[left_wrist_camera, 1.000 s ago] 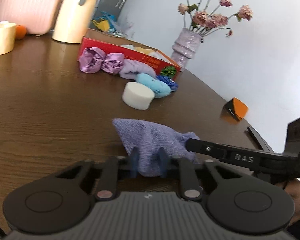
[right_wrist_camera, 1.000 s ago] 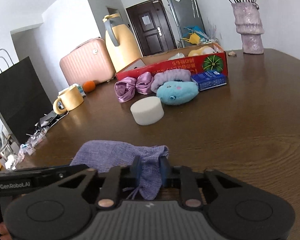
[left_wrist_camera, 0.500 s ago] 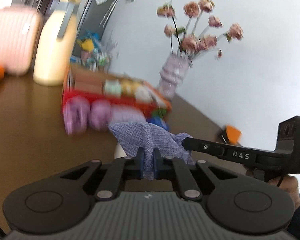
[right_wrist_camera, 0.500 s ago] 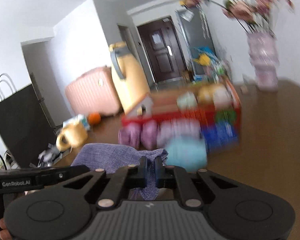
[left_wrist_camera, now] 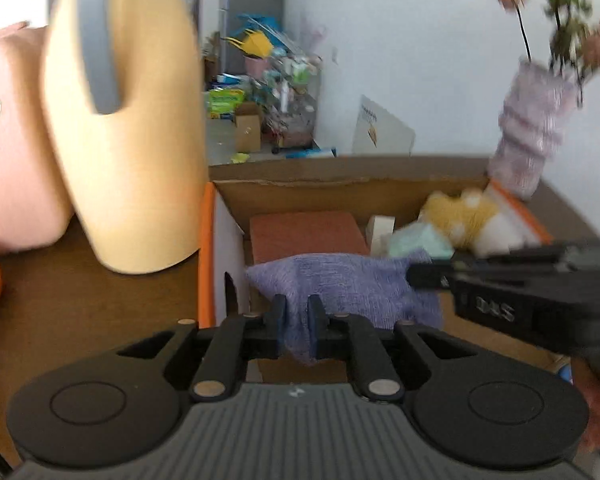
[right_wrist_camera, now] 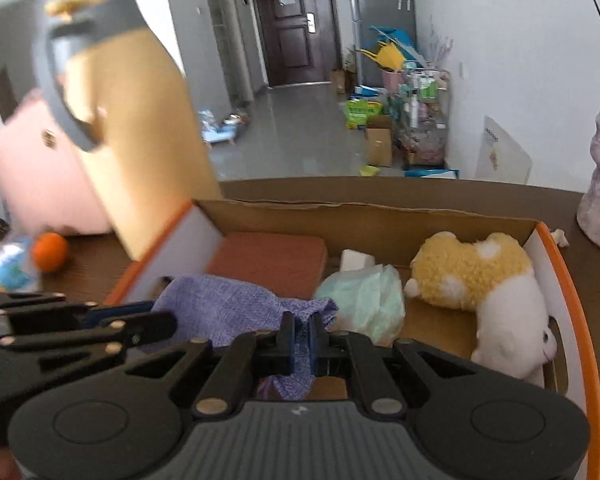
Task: Organize soft objects
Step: 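Carry the purple pouch with both grippers into the box and open them, then withdraw both grippers from the box toward the pink rolled socks, then grasp the pink rolled socks with both grippers and lift them, then lower the pink socks into the box and open both grippers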
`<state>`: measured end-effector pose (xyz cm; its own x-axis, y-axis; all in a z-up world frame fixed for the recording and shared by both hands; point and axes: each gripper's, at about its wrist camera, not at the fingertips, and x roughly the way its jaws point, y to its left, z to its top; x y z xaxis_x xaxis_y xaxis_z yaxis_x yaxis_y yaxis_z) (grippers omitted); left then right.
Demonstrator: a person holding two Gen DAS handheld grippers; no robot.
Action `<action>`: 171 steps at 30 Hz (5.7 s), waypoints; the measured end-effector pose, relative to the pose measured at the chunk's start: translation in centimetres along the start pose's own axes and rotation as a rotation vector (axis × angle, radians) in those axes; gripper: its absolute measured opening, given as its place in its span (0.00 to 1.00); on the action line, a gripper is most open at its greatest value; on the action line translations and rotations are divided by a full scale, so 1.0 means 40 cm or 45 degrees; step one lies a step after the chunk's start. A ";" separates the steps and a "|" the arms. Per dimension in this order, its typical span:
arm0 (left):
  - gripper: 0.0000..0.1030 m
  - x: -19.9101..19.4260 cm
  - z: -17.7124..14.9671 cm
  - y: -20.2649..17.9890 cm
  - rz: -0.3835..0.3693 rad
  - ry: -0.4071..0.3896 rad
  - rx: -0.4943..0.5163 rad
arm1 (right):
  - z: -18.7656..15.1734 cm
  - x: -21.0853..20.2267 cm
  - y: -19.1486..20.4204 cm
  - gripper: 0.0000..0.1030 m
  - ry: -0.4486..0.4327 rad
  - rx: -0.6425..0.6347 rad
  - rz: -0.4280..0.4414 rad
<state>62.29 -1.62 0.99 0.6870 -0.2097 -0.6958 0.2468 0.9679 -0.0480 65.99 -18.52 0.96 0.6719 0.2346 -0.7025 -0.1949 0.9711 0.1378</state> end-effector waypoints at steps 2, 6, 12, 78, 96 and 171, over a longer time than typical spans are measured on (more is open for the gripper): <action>0.18 0.020 -0.012 -0.004 0.025 0.006 0.064 | -0.006 0.026 0.003 0.14 0.037 -0.015 0.001; 0.29 0.008 -0.013 0.006 0.023 -0.020 0.063 | -0.021 0.020 0.018 0.29 0.009 -0.066 -0.007; 0.45 -0.141 0.004 0.017 0.052 -0.120 0.045 | 0.005 -0.164 -0.010 0.31 -0.107 -0.096 -0.053; 0.69 -0.664 -0.620 -0.085 0.066 -0.495 -0.020 | -0.659 -0.771 0.015 0.65 -0.471 -0.243 0.041; 0.04 -0.224 -0.379 0.037 -0.168 -0.211 -0.102 | -0.315 -0.171 0.110 0.12 -0.153 -0.247 0.268; 0.35 -0.426 -0.121 -0.067 0.100 -0.373 0.040 | -0.126 -0.485 -0.096 0.34 -0.320 -0.033 0.058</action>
<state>46.62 0.05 9.52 0.8713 -0.1701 -0.4603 0.2032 0.9789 0.0229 50.11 -27.04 10.55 0.8179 0.2846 -0.5000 -0.2449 0.9586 0.1450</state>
